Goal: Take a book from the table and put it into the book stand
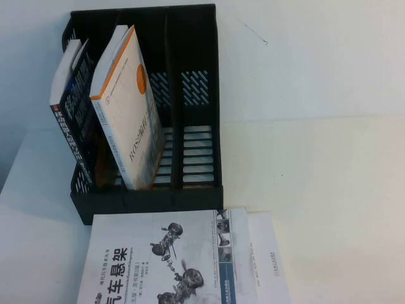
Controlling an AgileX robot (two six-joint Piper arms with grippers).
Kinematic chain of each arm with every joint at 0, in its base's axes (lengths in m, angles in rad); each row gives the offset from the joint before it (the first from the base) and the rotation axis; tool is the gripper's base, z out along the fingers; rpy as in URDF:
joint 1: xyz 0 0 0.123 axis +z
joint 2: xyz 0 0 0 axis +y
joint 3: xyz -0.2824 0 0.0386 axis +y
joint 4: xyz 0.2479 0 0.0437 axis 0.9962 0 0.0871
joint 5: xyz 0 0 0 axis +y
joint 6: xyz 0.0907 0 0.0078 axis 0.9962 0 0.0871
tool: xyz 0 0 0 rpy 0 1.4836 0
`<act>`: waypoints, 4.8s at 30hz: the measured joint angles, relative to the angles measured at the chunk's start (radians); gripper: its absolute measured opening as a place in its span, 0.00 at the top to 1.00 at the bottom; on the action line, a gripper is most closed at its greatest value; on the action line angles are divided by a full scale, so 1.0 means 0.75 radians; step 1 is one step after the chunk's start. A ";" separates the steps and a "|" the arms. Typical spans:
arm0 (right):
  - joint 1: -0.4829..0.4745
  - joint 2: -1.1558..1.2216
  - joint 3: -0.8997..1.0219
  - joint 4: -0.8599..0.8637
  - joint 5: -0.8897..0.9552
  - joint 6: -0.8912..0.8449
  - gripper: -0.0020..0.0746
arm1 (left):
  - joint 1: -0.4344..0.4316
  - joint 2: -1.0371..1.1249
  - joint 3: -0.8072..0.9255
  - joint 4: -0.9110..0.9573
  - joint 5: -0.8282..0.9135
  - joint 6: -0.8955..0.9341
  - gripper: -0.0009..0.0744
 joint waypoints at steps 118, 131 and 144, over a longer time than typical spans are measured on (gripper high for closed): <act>0.819 2.070 -1.460 0.255 0.477 -0.003 0.96 | 0.375 1.991 -0.917 -1.433 0.932 1.057 0.87; 0.819 1.605 -1.260 0.238 0.565 0.081 0.96 | 0.375 2.192 -1.037 -1.410 0.963 1.073 0.30; 0.819 1.273 -1.006 0.228 0.601 0.188 0.96 | 0.431 2.305 -1.079 -1.366 0.912 1.073 0.29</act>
